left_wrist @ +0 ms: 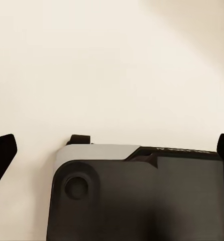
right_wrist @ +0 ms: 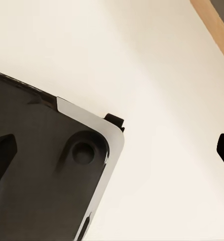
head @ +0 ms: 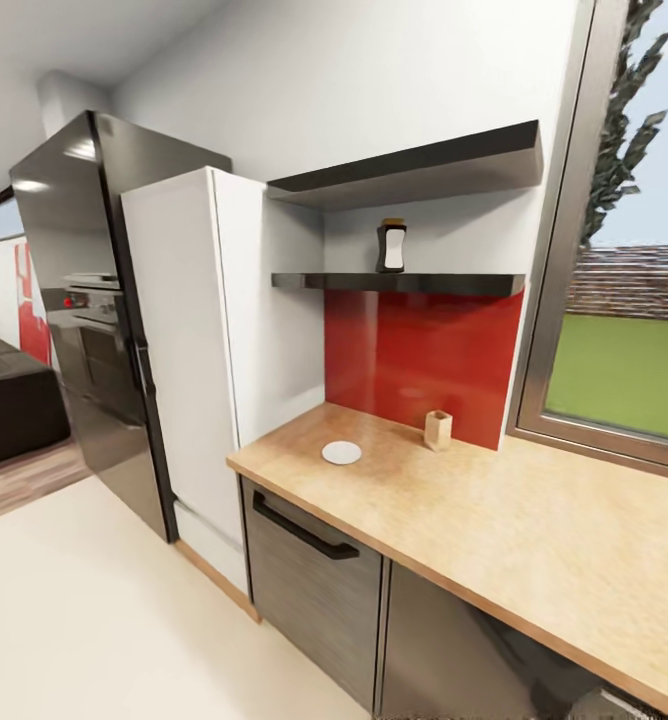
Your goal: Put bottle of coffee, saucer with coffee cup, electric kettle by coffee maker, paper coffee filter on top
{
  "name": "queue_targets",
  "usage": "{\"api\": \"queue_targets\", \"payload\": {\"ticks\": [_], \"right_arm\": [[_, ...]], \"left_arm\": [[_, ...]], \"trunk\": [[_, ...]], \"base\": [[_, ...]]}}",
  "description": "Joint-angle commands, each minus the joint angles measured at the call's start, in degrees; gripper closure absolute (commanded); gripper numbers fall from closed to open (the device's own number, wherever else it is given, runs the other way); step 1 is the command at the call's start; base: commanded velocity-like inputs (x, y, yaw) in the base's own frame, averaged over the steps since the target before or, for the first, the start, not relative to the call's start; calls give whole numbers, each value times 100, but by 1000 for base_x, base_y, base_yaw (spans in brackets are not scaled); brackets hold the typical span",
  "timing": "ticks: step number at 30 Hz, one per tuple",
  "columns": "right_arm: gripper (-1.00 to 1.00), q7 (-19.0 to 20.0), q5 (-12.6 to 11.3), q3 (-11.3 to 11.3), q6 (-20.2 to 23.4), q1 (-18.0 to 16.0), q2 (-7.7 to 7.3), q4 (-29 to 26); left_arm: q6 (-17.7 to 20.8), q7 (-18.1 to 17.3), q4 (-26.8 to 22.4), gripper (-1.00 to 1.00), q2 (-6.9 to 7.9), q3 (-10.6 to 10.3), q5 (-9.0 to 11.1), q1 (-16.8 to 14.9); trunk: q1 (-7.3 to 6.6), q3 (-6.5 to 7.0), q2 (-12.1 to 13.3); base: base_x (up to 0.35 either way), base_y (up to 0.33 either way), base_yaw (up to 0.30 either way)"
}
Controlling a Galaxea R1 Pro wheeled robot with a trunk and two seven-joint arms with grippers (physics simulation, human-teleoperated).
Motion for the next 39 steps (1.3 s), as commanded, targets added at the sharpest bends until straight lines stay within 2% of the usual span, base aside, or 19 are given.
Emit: {"api": "queue_targets", "payload": {"ticks": [1,15,26,39], "right_arm": [[-100,3,47,-48,-34,-11,-3,23],[-100,0,47,-48,-33,-11,-3,23],[-100,-6,47,-48,-40,-12,-4,23],[-100,-2,47,-48,-38,-11,-5,23]], "left_arm": [[-5,3,-11,-100,-3,11,40,3],[-5,4,-11,-100,-3,12,40,3],[-5,3,-11,-100,-3,11,40,3],[-5,1,-11,-100,-3,11,40,3]], "trunk": [[2,-8,-7],[2,-8,-7],[2,-8,-7],[2,-8,-7]], "base": [[0,0,-254],[0,0,-250],[103,154,-74],[14,19,-236]]}}
